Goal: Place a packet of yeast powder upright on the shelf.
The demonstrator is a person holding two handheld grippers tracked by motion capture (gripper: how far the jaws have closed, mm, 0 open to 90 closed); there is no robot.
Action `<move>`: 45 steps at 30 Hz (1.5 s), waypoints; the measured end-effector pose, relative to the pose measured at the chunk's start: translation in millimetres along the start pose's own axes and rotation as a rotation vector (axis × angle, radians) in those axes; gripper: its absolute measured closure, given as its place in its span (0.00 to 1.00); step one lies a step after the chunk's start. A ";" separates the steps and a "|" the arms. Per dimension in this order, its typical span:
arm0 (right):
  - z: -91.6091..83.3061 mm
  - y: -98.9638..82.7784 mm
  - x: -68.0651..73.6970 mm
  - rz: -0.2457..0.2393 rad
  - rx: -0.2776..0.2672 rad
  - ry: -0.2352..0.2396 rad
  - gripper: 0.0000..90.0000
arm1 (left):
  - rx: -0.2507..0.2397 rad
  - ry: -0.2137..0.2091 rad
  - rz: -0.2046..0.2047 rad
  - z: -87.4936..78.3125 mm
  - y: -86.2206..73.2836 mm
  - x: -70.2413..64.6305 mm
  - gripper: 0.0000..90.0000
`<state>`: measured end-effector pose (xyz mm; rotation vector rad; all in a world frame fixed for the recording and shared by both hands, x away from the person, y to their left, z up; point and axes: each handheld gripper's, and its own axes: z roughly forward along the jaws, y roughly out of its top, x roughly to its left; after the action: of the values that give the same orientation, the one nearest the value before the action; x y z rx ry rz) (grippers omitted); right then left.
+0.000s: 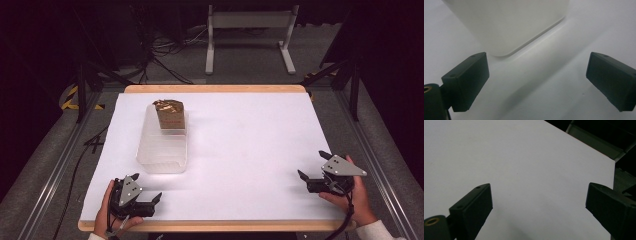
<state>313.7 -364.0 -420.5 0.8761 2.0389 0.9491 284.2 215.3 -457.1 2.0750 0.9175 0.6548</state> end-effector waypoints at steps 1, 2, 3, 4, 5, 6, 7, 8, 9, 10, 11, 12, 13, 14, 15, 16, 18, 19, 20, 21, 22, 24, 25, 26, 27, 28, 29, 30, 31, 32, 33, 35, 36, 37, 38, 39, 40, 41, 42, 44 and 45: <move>-1.1 -2.6 0.5 0.004 -0.005 -0.006 0.08 | -0.002 0.002 -0.002 0.2 0.0 0.2 0.06; -2.9 -5.4 0.7 0.009 -0.005 -0.010 0.08 | -0.002 0.002 -0.002 0.2 0.0 0.2 0.06; -3.9 -6.8 0.8 0.014 -0.005 -0.014 0.08 | -0.002 0.002 -0.002 0.3 0.2 0.2 0.06; -5.4 -8.7 0.7 0.018 -0.009 -0.027 0.08 | -0.001 0.005 -0.002 0.5 0.4 0.2 0.06; -7.0 -10.6 0.6 0.024 -0.015 -0.039 0.09 | 0.000 0.007 -0.004 0.6 0.6 0.1 0.06; -8.6 -12.7 0.6 0.033 -0.022 -0.043 0.09 | 0.000 0.006 -0.004 0.6 0.8 0.4 0.06; -9.8 -14.9 0.7 0.042 -0.027 -0.048 0.09 | 0.001 0.007 -0.002 0.8 0.9 1.1 0.06; -10.8 -17.6 0.9 0.051 -0.026 -0.048 0.09 | 0.000 0.012 -0.003 1.1 0.9 1.5 0.06; -11.7 -19.7 1.1 0.059 -0.029 -0.047 0.09 | 0.000 0.012 -0.004 0.9 0.7 2.3 0.06; -11.7 -19.7 1.1 0.059 -0.029 -0.047 0.09 | 0.000 0.012 -0.004 0.9 0.7 2.3 0.06; -12.5 -21.9 1.2 0.067 -0.032 -0.046 0.09 | -0.004 0.015 -0.016 0.3 0.2 3.3 0.06; -13.5 -24.7 1.3 0.078 -0.030 -0.052 0.09 | -0.004 0.021 -0.016 -0.1 0.2 4.1 0.06; -14.5 -26.4 0.9 0.088 -0.037 -0.049 0.09 | -0.005 0.025 -0.020 -0.3 0.0 4.4 0.06; -15.5 -27.5 0.5 0.101 -0.041 -0.047 0.09 | -0.006 0.031 -0.021 -0.8 -0.2 5.5 0.06; -16.6 -28.9 -0.3 0.120 -0.044 -0.050 0.09 | -0.005 0.030 -0.026 -1.1 -0.4 6.2 0.06; -17.4 -29.9 -0.6 0.125 -0.048 -0.047 0.09 | -0.011 0.031 -0.028 -0.9 -0.4 6.8 0.06; -19.5 -33.3 0.8 0.133 -0.055 -0.053 0.09 | -0.009 0.034 -0.029 -0.6 -0.2 8.1 0.06; -20.0 -34.0 1.4 0.131 -0.057 -0.050 0.09 | -0.011 0.036 -0.027 -0.5 -0.1 8.6 0.06; -21.0 -34.1 2.2 0.124 -0.053 -0.045 0.09 | -0.012 0.035 -0.026 -0.4 0.1 8.7 0.06; -21.7 -34.0 2.8 0.121 -0.060 -0.042 0.09 | -0.014 0.039 -0.023 -0.2 0.4 8.7 0.06; -22.7 -33.8 3.0 0.125 -0.069 -0.042 0.09 | -0.014 0.037 -0.024 0.0 0.8 8.8 0.06; -23.8 -33.3 2.9 0.129 -0.072 -0.038 0.09 | -0.016 0.034 -0.026 0.1 1.4 8.5 0.06; -24.8 -33.3 2.9 0.126 -0.075 -0.037 0.09 | -0.016 0.035 -0.017 0.4 2.1 8.7 0.06; -25.9 -33.8 3.4 0.125 -0.074 -0.042 0.09 | -0.016 0.035 -0.014 0.7 2.2 8.8 0.06; -26.9 -34.1 3.8 0.126 -0.075 -0.042 0.09 | -0.017 0.031 -0.012 0.9 2.3 8.6 0.06; -28.0 -34.0 4.3 0.126 -0.077 -0.043 0.09 | -0.021 0.030 -0.013 0.5 2.6 8.3 0.06; -29.0 -33.7 5.1 0.120 -0.077 -0.050 0.09 | -0.026 0.030 -0.015 0.4 2.7 8.0 0.06; -29.5 -33.6 5.8 0.115 -0.076 -0.053 0.09 | -0.026 0.028 -0.011 0.5 3.0 7.8 0.06; -30.2 -33.6 6.5 0.110 -0.074 -0.057 0.09 | -0.022 0.024 -0.005 1.0 3.2 7.8 0.06; -30.8 -33.6 6.8 0.107 -0.076 -0.059 0.09 | -0.022 0.022 -0.004 1.3 3.2 7.8 0.06; -31.1 -33.6 6.9 0.109 -0.075 -0.060 0.09 | -0.024 0.021 -0.005 1.7 3.2 8.0 0.06; -30.5 -33.7 6.6 0.107 -0.073 -0.063 0.09 | -0.024 0.020 -0.003 2.1 3.3 8.6 0.06; -30.0 -33.9 6.5 0.103 -0.069 -0.066 0.09 | -0.022 0.019 -0.005 2.3 3.4 8.6 0.06; -29.3 -33.9 6.6 0.097 -0.067 -0.067 0.09 | -0.022 0.012 -0.014 2.9 3.3 8.1 0.06; -28.1 -33.9 7.0 0.090 -0.058 -0.069 0.09 | -0.018 0.011 -0.012 3.3 3.5 8.0 0.06; -27.1 -34.0 7.3 0.079 -0.053 -0.070 0.09 | -0.018 0.011 -0.011 3.6 3.7 7.7 0.06; -26.5 -34.0 7.7 0.074 -0.052 -0.068 0.09 | -0.018 0.011 -0.011 3.6 4.0 7.4 0.06; -26.0 -34.0 8.0 0.073 -0.051 -0.067 0.09 | -0.018 0.012 -0.011 3.6 4.1 7.2 0.06; -26.0 -33.8 8.0 0.075 -0.051 -0.065 0.09 | -0.015 0.014 -0.011 3.6 4.1 7.1 0.06; -26.2 -33.4 7.7 0.078 -0.055 -0.062 0.09 | -0.014 0.015 -0.012 3.5 4.0 7.0 0.06; -26.2 -33.4 7.3 0.077 -0.059 -0.062 0.09 | -0.015 0.018 -0.010 3.2 3.9 7.0 0.06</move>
<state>279.5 -383.8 -437.7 0.9469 1.9270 1.0064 292.1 217.6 -454.9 2.0525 0.9300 0.6747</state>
